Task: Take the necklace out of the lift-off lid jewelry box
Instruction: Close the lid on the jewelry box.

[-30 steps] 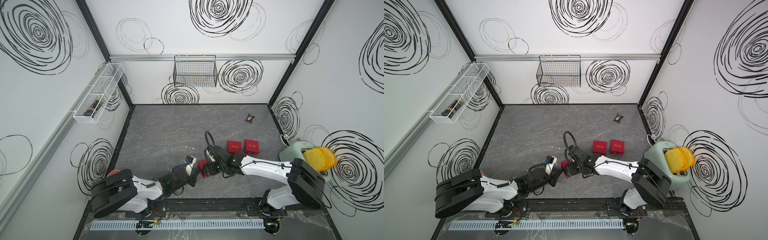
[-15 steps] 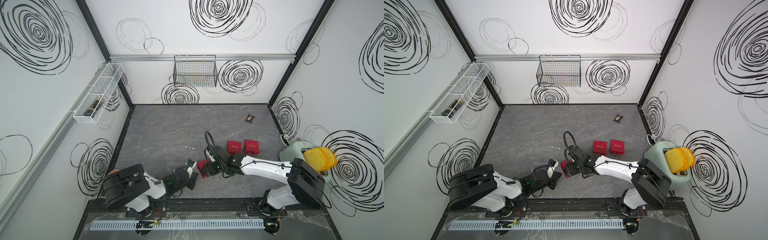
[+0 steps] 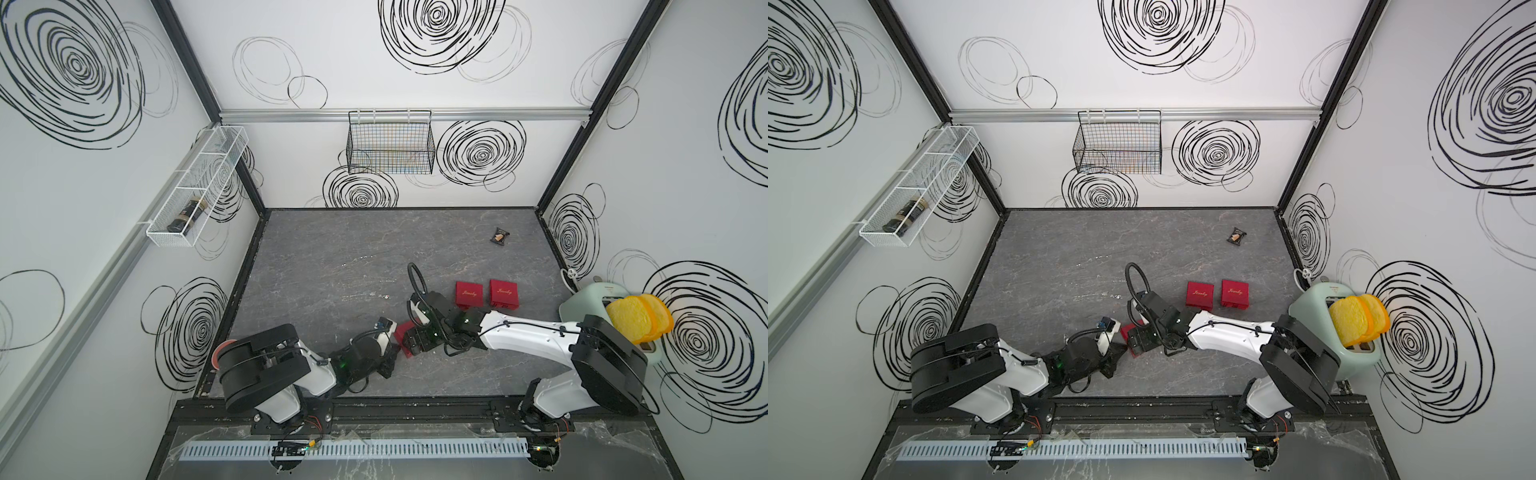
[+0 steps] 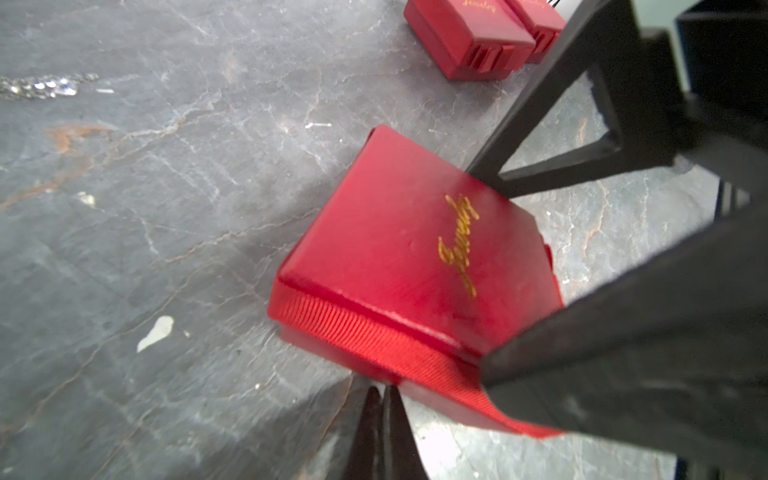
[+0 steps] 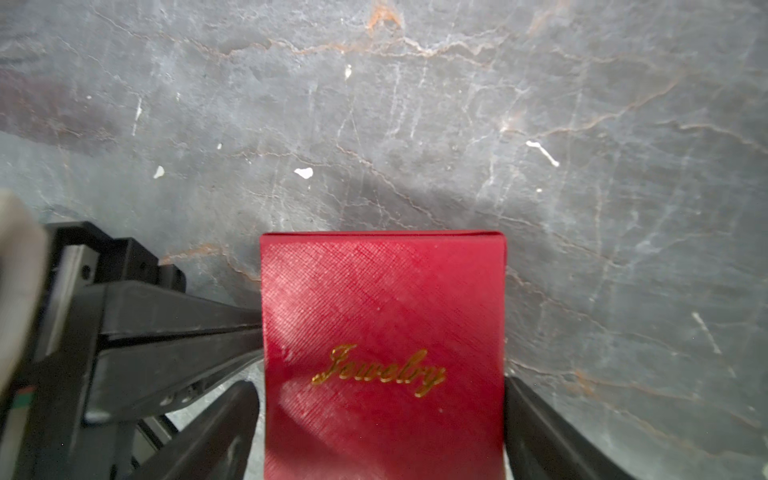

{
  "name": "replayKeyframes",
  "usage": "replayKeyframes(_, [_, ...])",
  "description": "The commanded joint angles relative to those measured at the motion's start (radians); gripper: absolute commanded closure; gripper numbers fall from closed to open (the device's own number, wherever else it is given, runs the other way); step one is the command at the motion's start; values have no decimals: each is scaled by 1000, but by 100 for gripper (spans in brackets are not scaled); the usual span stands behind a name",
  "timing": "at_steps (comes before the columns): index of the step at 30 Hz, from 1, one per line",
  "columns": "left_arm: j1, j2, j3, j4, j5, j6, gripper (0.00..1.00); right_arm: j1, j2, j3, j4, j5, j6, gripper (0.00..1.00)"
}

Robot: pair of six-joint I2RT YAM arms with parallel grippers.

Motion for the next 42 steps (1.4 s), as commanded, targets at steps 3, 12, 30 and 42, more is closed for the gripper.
replayKeyframes(3, [-4, 1, 16, 98, 7, -1, 100, 9, -41, -22, 82, -86, -2, 2])
replayKeyframes(12, [-4, -1, 18, 97, 4, 0, 100, -48, -79, -88, 150, -146, 44, 16])
replayKeyframes(30, [-3, -48, 52, 63, -11, 35, 100, -47, -4, -86, 171, -151, 42, 24])
replayKeyframes(42, [0, -48, 75, 61, -9, 59, 100, 3, 72, -34, 145, -122, 41, 24])
